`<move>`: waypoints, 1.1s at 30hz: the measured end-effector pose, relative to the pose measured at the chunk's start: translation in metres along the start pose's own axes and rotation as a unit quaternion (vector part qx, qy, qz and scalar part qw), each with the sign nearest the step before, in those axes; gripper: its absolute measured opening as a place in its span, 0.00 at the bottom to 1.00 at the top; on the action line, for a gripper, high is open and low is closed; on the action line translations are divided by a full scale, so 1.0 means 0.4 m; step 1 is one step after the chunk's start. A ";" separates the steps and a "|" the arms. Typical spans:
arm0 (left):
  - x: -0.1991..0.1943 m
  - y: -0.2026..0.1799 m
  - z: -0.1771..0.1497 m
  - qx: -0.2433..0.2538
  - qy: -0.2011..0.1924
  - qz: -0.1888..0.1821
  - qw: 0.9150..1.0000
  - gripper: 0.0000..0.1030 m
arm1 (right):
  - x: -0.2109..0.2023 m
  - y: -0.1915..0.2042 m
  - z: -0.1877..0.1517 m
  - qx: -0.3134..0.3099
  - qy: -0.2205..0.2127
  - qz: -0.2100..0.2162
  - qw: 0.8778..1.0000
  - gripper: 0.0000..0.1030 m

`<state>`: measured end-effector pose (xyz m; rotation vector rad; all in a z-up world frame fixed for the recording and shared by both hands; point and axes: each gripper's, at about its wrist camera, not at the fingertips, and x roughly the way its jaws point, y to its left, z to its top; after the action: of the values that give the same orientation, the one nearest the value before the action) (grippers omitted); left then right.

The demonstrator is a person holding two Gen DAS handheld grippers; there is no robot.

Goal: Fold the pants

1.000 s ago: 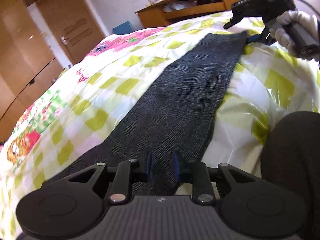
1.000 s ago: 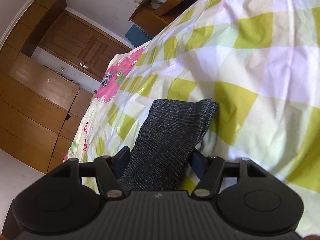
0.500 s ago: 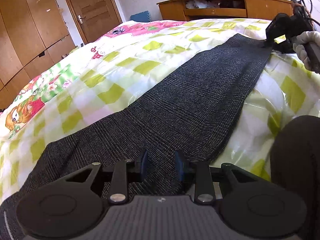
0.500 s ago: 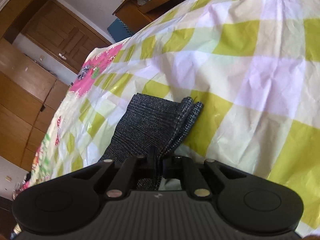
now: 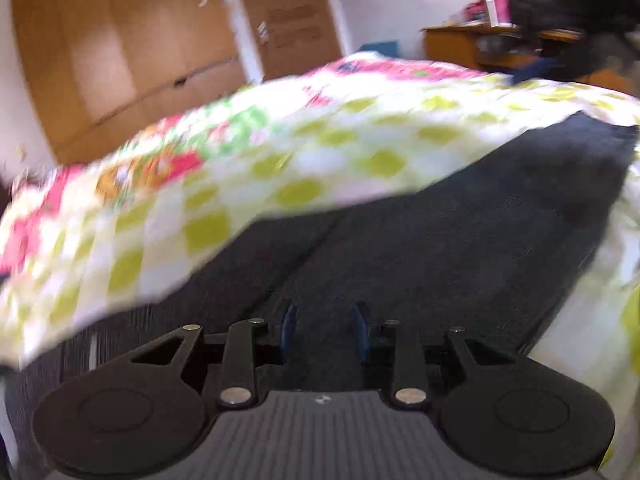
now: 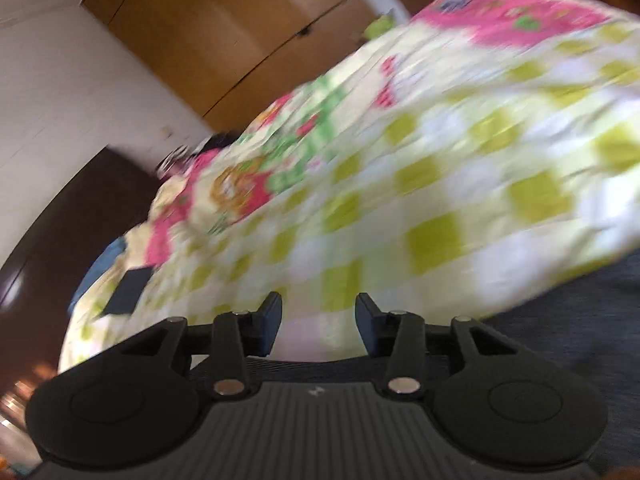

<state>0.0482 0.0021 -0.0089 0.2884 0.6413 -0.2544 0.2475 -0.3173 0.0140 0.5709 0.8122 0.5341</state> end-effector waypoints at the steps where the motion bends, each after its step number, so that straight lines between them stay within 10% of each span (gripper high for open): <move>1: 0.002 0.019 -0.018 -0.018 0.009 -0.005 1.000 0.44 | 0.088 0.023 0.008 -0.010 0.035 0.026 0.999 0.41; 7: -0.006 0.084 -0.075 -0.087 0.010 -0.020 0.996 0.59 | 0.466 0.104 -0.016 -0.042 0.221 0.133 0.965 0.42; 17: -0.004 0.084 -0.098 -0.088 -0.008 -0.024 0.996 0.61 | 0.454 0.214 -0.057 -0.148 0.326 0.203 0.911 0.50; 27: -0.007 0.084 -0.109 -0.086 -0.015 -0.020 0.996 0.62 | 0.606 0.203 -0.029 -0.032 0.301 0.255 0.918 0.49; 33: 0.004 0.079 -0.112 -0.093 -0.018 -0.013 0.995 0.63 | 0.610 0.167 -0.013 -0.037 0.300 0.188 0.935 0.32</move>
<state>0.0352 0.0466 -0.0382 0.0964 0.6293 -0.2219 0.3691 -0.1124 -0.0706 0.4982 1.2639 1.1199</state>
